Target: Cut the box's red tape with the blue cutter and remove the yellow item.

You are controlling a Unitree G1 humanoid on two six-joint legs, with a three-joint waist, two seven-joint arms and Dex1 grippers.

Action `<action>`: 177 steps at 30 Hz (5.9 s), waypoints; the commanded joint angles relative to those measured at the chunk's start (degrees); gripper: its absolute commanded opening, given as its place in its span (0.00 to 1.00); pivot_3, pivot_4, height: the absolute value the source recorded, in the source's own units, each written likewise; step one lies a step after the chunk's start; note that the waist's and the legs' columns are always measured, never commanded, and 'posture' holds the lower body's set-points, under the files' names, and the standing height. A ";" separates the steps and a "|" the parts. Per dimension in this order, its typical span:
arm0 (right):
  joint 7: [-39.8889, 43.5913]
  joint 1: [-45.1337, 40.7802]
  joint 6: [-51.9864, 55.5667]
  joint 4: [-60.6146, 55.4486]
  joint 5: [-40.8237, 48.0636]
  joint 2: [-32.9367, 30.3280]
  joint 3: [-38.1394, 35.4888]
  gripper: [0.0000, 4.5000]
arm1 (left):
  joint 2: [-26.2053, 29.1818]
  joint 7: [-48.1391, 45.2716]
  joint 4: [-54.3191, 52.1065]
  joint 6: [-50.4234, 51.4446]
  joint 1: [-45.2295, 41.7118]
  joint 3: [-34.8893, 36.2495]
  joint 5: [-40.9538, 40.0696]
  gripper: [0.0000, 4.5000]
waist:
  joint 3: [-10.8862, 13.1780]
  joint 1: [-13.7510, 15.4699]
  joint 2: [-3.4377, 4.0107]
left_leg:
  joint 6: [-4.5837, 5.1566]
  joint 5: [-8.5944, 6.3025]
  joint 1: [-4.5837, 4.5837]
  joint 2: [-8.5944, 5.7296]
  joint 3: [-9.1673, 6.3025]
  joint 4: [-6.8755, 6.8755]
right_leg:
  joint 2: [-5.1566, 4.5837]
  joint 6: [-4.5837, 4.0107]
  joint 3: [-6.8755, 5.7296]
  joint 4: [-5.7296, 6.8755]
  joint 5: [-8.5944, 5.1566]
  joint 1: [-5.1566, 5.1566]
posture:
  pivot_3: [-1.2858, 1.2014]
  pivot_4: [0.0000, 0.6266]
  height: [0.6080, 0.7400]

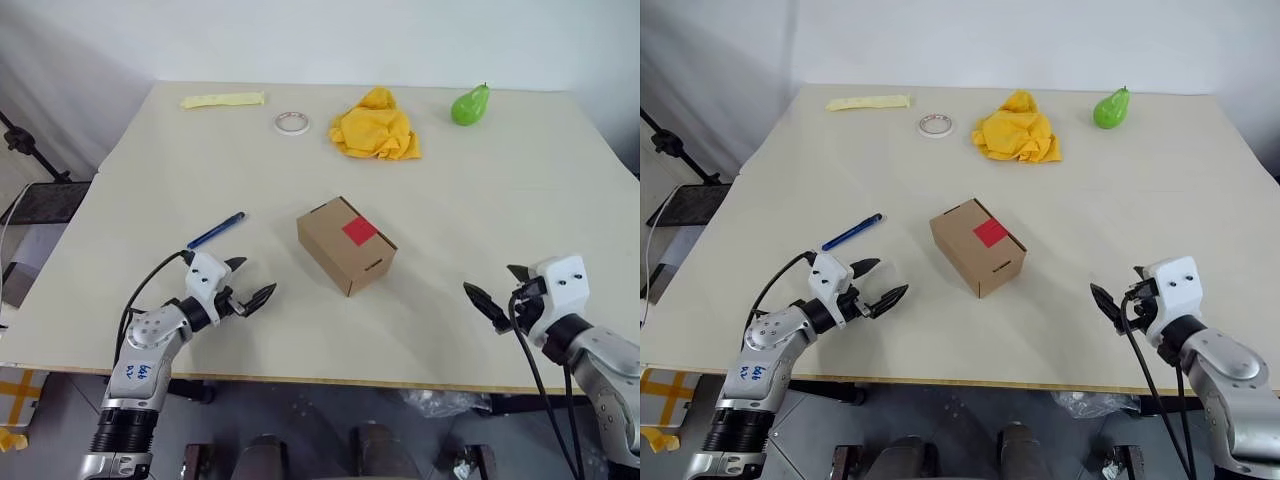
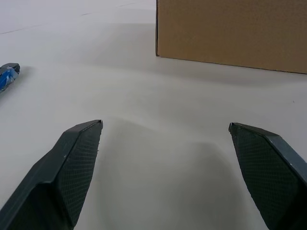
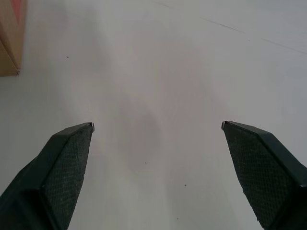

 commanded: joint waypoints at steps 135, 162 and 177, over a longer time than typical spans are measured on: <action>-0.50 -17.22 28.47 -17.41 23.84 -13.18 -7.09 1.00 | 9.73 -11.25 71.51 -8.40 -49.70 -4.17 16.82 0.95 | 0.16 0.02 -0.27 | 0.46 -0.03 -0.97 -1.17 -1.04 0.60 | -1.11 0.23 -2.30 0.34 0.12 -0.27 | 0.52 0.24 1.00; -1.05 -18.38 26.02 -15.54 22.76 -14.61 -5.01 1.00 | 15.91 -16.09 71.30 -6.19 -46.93 -7.38 19.30 0.52 | 0.14 -0.46 -0.25 | 0.48 -0.04 -0.80 -0.94 -0.82 0.69 | -1.10 0.22 -2.58 0.42 0.12 -0.26 | 0.52 0.24 1.00; -0.80 -21.55 25.45 -14.11 23.07 -15.51 -2.56 1.00 | 16.45 -18.23 68.84 -7.42 -44.68 -7.03 18.54 0.09 | 0.13 -0.79 -0.23 | 0.48 -0.04 -0.79 -0.84 -0.76 0.72 | -1.08 0.22 -2.63 0.41 0.12 -0.27 | 0.52 0.24 1.00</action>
